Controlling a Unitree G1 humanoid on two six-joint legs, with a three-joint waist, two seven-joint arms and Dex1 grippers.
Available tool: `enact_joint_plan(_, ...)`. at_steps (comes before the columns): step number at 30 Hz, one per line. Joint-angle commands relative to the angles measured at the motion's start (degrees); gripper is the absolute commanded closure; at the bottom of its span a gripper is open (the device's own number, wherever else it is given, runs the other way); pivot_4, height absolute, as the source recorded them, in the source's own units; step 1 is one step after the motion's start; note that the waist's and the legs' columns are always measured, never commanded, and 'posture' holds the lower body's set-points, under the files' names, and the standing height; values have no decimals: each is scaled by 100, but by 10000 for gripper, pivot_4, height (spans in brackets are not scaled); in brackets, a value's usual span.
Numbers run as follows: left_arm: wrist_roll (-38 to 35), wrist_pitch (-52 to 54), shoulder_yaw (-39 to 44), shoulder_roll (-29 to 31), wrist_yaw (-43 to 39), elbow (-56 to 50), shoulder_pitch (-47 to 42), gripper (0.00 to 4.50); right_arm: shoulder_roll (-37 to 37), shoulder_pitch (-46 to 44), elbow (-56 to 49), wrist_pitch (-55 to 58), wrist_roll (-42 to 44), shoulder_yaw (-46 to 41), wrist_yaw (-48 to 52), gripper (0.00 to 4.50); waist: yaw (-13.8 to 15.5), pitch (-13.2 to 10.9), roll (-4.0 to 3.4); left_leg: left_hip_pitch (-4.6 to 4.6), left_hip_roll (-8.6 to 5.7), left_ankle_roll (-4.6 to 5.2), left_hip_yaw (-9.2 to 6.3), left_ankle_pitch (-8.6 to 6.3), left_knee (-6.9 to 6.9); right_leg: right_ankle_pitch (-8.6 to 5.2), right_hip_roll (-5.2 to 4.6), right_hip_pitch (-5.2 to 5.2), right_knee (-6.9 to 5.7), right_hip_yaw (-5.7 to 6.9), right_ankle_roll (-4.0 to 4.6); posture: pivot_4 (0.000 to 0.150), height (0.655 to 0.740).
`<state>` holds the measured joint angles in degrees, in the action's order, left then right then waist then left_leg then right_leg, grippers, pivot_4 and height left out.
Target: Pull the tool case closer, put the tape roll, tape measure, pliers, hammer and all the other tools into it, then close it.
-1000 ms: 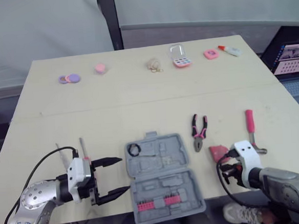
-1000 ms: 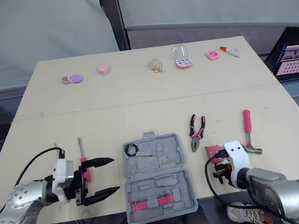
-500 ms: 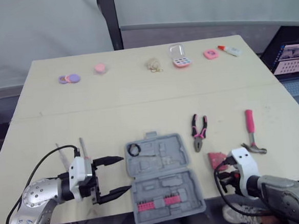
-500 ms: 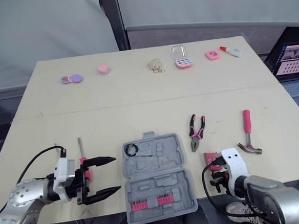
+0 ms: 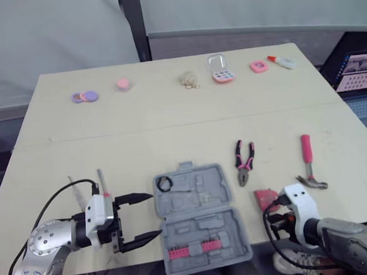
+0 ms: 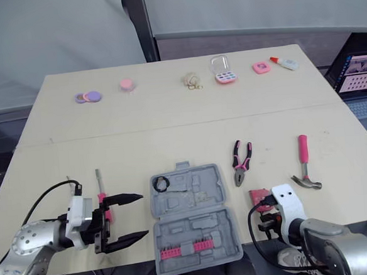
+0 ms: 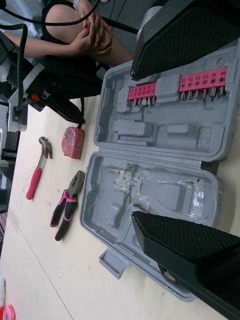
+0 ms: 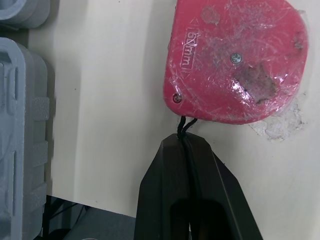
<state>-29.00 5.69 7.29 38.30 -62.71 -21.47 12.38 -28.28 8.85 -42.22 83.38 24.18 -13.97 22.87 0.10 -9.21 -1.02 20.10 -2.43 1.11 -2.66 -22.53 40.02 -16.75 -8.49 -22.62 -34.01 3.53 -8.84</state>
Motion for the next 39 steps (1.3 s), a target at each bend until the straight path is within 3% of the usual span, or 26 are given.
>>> enact_joint_plan(1,-16,-91,-8,-20,-31,3,58,0,38,-73,-190,40,115,-119,-11,44730,0,0,0,0,0,0,0,0,0,0,0,0,0,0,0,1500,7400)
enact_joint_plan(4,-21,-107,6,-11,-38,25,66,0,1,-148,-229,218,195,-205,56,37233,2,0,0,0,0,0,0,0,0,0,0,0,0,0,0,1500,7400)
enact_joint_plan(11,-43,-179,42,5,-73,89,100,0,-185,-27,-550,845,556,-618,341,2756,10,-1,-2,1,1,0,-2,0,-1,0,0,0,1,0,0,1500,7400)
enact_joint_plan(12,-50,-187,49,7,-79,95,106,0,-235,31,-619,890,645,-715,413,459,13,-1,-2,1,1,0,-2,0,-1,0,0,0,1,0,0,1500,7400)
enact_joint_plan(19,-362,67,245,126,-208,37,208,0,-1273,538,-918,771,1687,-1951,1630,459,55,-5,-7,2,3,3,3,-1,-2,0,-1,2,8,-2,0,1500,7400)
enact_joint_plan(22,-424,54,332,177,-286,13,251,0,-1913,1043,-611,-199,1584,-2139,2205,459,97,-5,-6,1,3,4,6,-2,1,0,1,6,13,1,0,1500,7400)
enact_joint_plan(27,-663,-147,559,125,-552,10,309,0,-2521,1748,324,-2786,754,-1984,3320,459,131,-6,1,0,0,6,16,-2,1,1,1,9,16,0,-1,1500,7400)
enact_joint_plan(31,-650,-324,746,180,-736,61,392,0,-2703,1400,1617,-5010,-75,-1540,3805,459,113,-6,10,-7,1,6,22,-1,3,2,2,15,15,0,-3,1500,7400)
enact_joint_plan(39,-582,-462,992,225,-738,81,462,0,-2918,23,3345,-7270,-763,-318,4570,459,107,-9,5,-8,11,4,23,-1,2,2,2,13,17,9,-3,1500,7400)
